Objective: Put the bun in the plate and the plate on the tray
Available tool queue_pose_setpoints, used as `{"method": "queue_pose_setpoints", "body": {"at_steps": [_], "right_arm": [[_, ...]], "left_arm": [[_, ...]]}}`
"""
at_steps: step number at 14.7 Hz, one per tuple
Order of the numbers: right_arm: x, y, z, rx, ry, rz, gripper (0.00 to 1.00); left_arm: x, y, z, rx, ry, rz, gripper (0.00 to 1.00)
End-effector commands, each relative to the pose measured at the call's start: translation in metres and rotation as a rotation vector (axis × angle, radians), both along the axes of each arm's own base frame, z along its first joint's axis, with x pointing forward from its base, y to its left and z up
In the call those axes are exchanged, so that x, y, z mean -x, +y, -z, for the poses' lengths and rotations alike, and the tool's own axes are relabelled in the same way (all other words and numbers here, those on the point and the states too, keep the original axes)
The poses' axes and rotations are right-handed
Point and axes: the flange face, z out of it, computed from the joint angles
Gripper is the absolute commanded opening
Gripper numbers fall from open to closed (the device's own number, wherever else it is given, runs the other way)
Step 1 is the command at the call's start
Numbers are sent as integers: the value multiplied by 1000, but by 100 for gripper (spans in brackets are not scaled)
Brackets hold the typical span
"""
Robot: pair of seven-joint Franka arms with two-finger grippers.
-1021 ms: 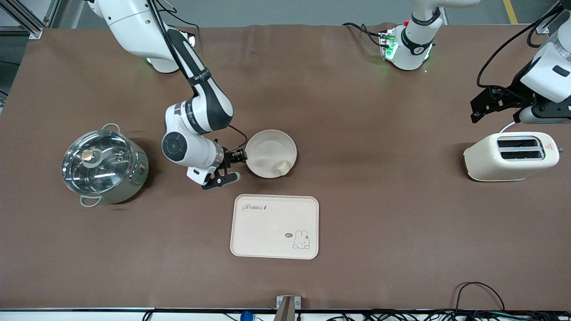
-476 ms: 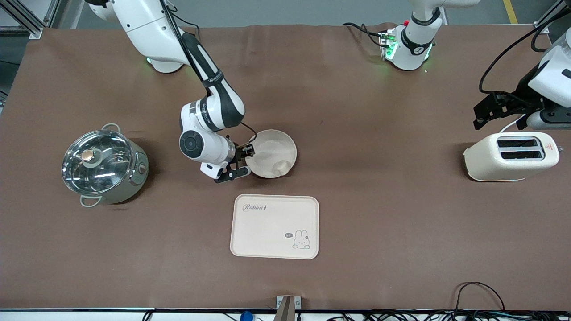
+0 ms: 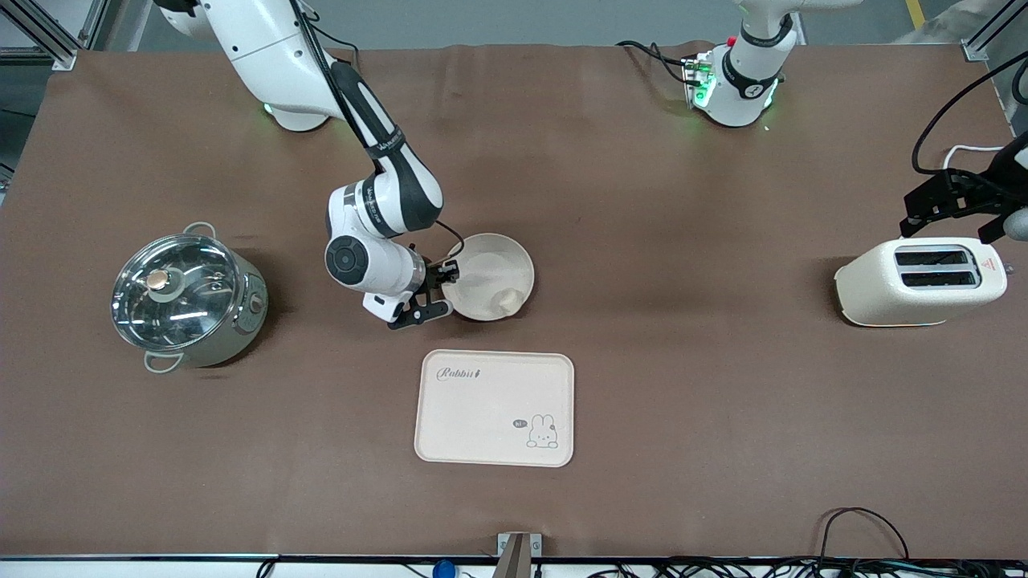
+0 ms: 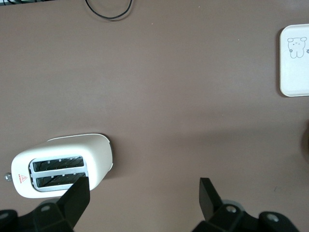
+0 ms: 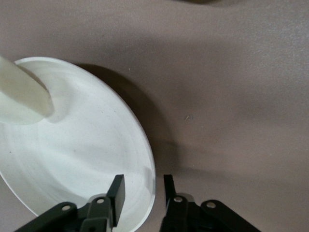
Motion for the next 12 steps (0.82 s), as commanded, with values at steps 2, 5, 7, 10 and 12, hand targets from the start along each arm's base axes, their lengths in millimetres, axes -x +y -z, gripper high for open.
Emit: {"method": "queue_pose_setpoints", "body": {"at_steps": [2, 5, 7, 10, 12], "right_arm": [[5, -1, 12, -3, 2, 23, 33], [4, -3, 18, 3, 5, 25, 31], [3, -2, 17, 1, 3, 25, 22], [1, -2, 15, -2, -2, 27, 15], [0, 0, 13, -3, -3, 25, 8]], "left_arm": [[2, -16, -8, 15, 2, -36, 100], [10, -35, -8, 12, 35, -90, 100], [12, -43, -8, 7, 41, -78, 100], [12, -43, -8, 7, 43, -76, 100], [12, -42, -8, 7, 43, -79, 100]]}}
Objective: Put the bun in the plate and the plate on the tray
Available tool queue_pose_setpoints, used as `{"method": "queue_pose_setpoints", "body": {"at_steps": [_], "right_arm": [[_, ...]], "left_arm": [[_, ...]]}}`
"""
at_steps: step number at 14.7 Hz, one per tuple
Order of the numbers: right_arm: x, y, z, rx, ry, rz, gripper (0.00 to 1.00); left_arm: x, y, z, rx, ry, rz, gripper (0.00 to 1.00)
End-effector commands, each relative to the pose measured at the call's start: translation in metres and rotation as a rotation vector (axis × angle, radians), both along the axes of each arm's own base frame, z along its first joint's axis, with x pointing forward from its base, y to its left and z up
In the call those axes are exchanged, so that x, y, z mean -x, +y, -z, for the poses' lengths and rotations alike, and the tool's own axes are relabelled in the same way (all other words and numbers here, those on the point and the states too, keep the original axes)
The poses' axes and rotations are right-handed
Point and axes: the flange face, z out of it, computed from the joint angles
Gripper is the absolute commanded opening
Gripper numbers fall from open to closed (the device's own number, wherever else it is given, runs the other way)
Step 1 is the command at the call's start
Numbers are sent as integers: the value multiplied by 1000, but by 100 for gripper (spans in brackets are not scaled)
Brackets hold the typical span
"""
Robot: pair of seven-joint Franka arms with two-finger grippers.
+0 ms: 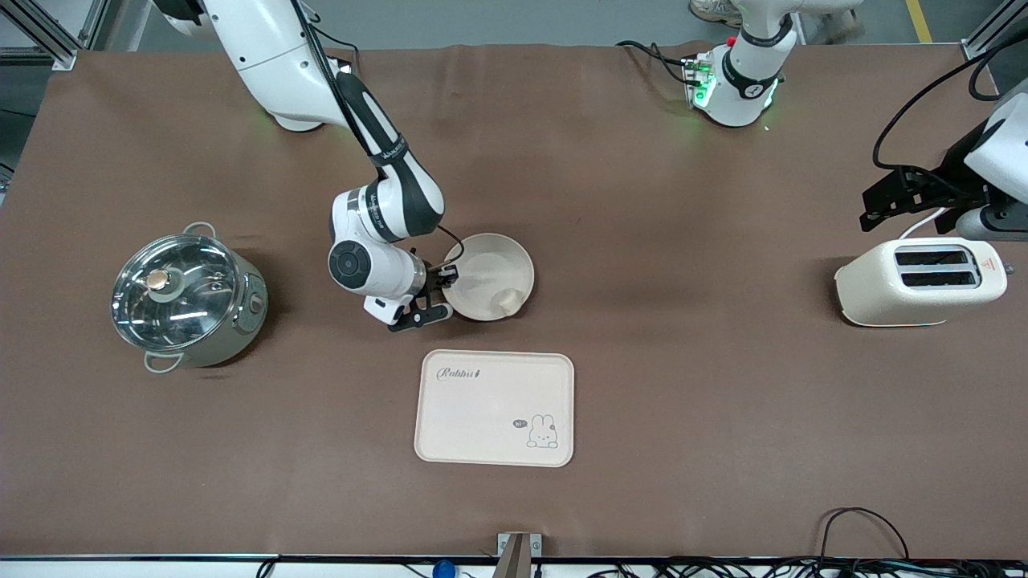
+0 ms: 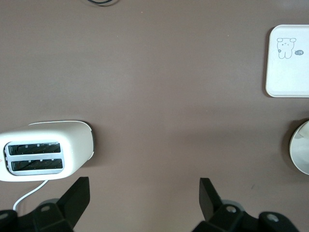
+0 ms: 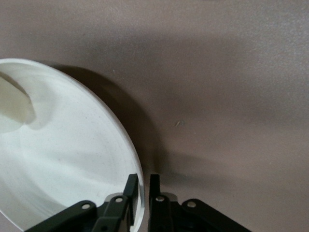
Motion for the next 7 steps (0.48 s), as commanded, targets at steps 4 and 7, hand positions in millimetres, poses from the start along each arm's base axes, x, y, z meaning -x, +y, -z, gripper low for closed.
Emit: {"method": "queue_pose_setpoints", "body": {"at_steps": [4, 7], "right_arm": [[-1, 4, -5, -18, -11, 13, 5], [-2, 5, -8, -21, -15, 14, 3]], "left_arm": [[5, 1, -8, -4, 4, -7, 100], [4, 1, -8, -3, 2, -7, 100]]}}
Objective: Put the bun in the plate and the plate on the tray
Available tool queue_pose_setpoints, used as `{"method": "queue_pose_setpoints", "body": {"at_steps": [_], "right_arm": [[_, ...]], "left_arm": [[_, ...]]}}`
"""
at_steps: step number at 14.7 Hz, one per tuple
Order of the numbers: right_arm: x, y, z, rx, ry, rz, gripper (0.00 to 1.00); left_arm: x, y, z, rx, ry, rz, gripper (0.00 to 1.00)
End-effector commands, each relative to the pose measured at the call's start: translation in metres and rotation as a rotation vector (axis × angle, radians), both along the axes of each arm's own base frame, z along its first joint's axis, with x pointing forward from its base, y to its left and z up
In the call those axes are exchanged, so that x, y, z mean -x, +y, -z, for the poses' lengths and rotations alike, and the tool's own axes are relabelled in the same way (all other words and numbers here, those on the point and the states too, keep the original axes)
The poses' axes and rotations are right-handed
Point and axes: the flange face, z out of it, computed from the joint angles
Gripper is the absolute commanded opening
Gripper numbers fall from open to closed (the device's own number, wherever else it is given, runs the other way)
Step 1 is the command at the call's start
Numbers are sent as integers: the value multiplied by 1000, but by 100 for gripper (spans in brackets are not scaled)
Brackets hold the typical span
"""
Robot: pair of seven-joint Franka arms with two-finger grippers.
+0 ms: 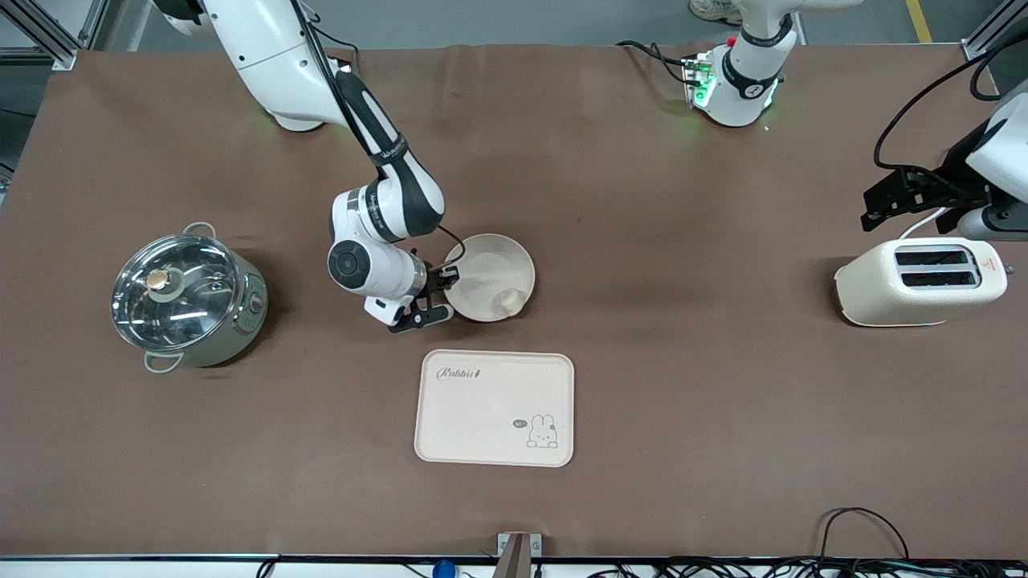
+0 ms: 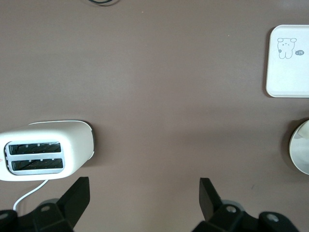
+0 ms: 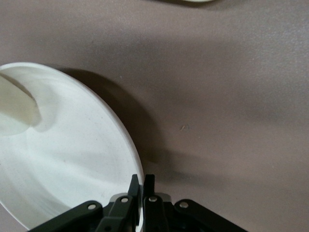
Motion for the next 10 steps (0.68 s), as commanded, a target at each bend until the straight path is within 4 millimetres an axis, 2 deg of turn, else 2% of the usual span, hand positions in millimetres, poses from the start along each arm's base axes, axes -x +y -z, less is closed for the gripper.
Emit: {"method": "queue_pose_setpoints", "body": {"at_steps": [1, 9, 10], "right_arm": [[0, 3, -4, -12, -8, 10, 2], [-11, 9, -18, -89, 2, 99, 0], [-14, 15, -25, -120, 10, 130, 0]], "left_arm": [[4, 2, -7, -3, 2, -8, 100], [4, 3, -7, -3, 2, -8, 100], [4, 2, -8, -3, 0, -6, 100]]}}
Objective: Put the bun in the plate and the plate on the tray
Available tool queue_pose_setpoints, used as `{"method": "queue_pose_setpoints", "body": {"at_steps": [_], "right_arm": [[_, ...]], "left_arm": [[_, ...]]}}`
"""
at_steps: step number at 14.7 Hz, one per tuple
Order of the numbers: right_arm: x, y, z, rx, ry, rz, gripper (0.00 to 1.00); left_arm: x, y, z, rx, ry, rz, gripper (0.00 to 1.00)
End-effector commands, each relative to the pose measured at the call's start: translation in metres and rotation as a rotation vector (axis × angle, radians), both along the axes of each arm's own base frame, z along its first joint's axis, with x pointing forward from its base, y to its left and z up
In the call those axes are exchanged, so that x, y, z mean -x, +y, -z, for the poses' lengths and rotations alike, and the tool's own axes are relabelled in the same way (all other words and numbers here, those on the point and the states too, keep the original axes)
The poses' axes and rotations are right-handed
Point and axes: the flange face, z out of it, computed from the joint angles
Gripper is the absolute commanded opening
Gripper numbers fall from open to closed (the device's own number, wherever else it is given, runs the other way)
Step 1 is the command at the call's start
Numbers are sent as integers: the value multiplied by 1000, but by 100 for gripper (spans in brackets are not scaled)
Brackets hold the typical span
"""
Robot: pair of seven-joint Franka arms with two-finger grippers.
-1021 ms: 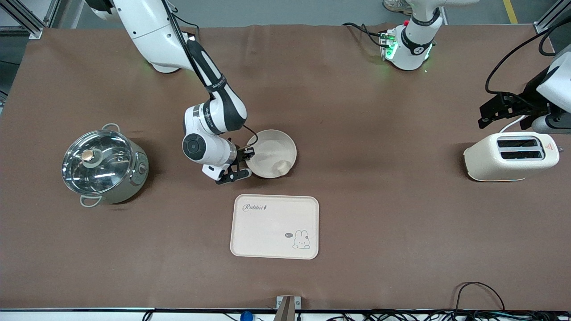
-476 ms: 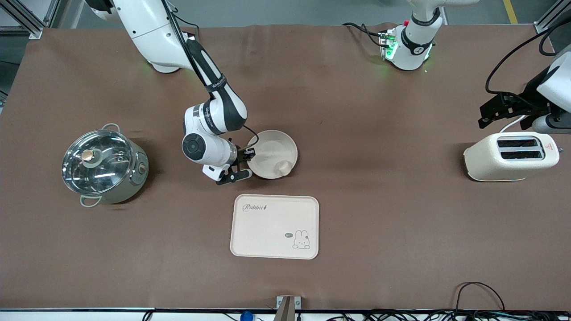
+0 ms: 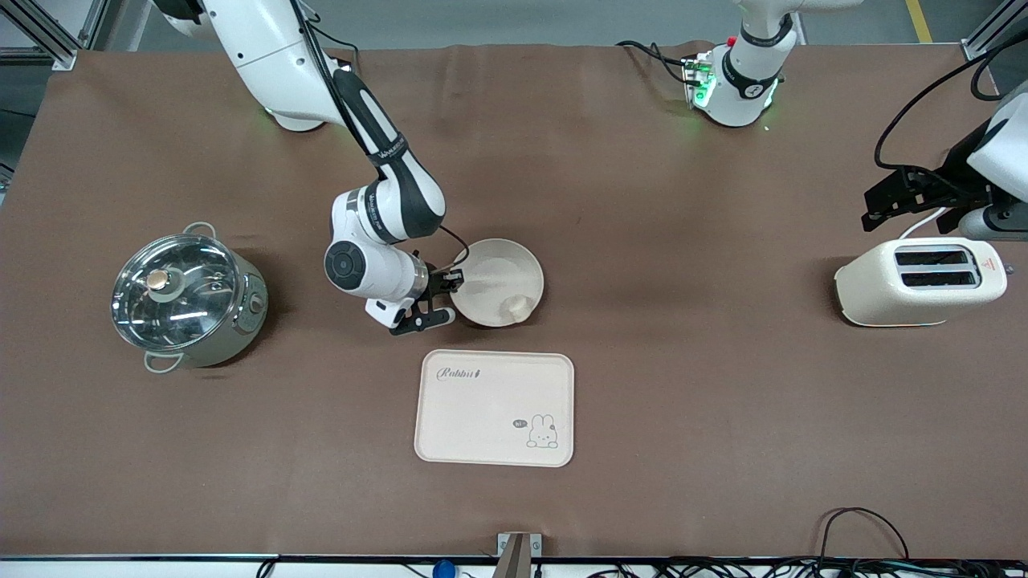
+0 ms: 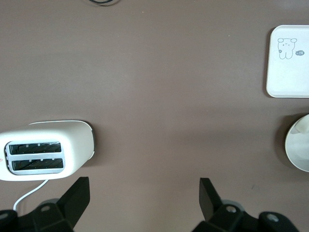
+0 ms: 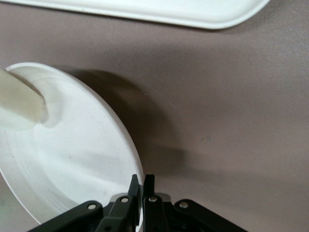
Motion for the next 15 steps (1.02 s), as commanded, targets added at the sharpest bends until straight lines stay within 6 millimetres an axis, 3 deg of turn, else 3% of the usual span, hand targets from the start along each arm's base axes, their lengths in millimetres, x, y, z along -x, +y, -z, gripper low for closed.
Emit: {"method": "queue_pose_setpoints", "body": {"at_steps": [1, 3, 7, 12, 15], "right_arm": [[-8, 9, -18, -63, 8, 82, 0], [-21, 5, -29, -79, -11, 106, 1], [-76, 7, -61, -128, -85, 191, 1], [-129, -13, -45, -143, -129, 261, 1], [-150, -16, -33, -169, -133, 315, 1]], "left_arm": [[4, 1, -7, -3, 2, -5, 100], [4, 1, -7, -3, 2, -5, 100], [4, 1, -7, -3, 2, -5, 100], [4, 1, -7, -5, 2, -5, 100], [4, 2, -7, -5, 2, -6, 100]]}}
